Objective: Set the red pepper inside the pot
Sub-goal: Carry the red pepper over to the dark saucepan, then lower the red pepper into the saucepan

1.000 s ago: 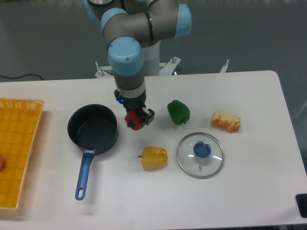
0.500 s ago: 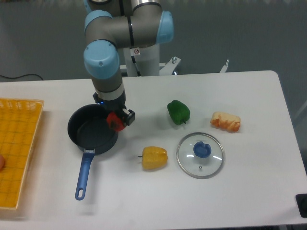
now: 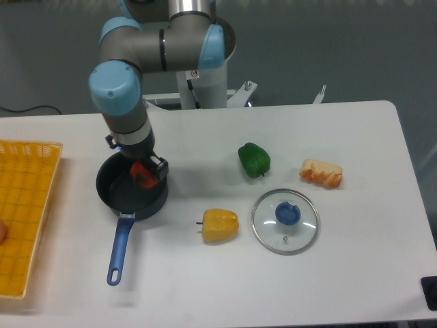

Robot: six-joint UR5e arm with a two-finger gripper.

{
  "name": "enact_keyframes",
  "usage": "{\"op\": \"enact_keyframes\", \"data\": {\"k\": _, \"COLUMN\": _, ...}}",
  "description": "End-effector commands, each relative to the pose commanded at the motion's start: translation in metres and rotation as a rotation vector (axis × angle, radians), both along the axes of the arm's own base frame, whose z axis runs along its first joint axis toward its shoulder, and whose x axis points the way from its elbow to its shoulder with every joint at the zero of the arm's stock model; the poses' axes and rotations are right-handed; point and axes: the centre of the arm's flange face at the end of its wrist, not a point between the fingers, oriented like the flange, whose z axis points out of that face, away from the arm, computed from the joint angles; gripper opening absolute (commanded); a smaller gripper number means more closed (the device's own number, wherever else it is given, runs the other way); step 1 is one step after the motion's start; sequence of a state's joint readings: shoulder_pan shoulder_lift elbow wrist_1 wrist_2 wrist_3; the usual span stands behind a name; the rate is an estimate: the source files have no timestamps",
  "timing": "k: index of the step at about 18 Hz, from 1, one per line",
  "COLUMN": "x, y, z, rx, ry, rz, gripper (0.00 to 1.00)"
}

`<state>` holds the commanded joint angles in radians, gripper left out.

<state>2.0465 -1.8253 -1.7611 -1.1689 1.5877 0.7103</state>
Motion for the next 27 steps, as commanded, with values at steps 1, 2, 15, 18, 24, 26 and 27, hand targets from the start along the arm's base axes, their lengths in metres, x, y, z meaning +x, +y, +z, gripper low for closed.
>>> {"op": "enact_keyframes", "data": {"k": 1, "x": 0.003, "y": 0.004, "z": -0.003, "rx": -0.001, "ry": 0.001, "rz": -0.006, "gripper": 0.48}}
{"op": "enact_keyframes", "data": {"k": 2, "x": 0.006, "y": 0.007, "z": -0.007, "rx": -0.002, "ry": 0.001, "rz": -0.012, "gripper": 0.48}}
{"op": "enact_keyframes", "data": {"k": 15, "x": 0.026, "y": 0.018, "z": -0.048, "rx": -0.083, "ry": 0.031, "rz": -0.043, "gripper": 0.49}}
{"op": "enact_keyframes", "data": {"k": 18, "x": 0.031, "y": 0.018, "z": -0.053, "rx": -0.098, "ry": 0.050, "rz": -0.056, "gripper": 0.49}}
{"op": "enact_keyframes", "data": {"k": 24, "x": 0.031, "y": 0.018, "z": -0.055, "rx": -0.102, "ry": 0.048, "rz": -0.057, "gripper": 0.53}}
{"op": "enact_keyframes", "data": {"k": 26, "x": 0.031, "y": 0.017, "z": -0.059, "rx": -0.108, "ry": 0.047, "rz": -0.058, "gripper": 0.54}}
{"op": "enact_keyframes", "data": {"k": 27, "x": 0.032, "y": 0.017, "z": -0.060, "rx": -0.111, "ry": 0.045, "rz": -0.059, "gripper": 0.54}}
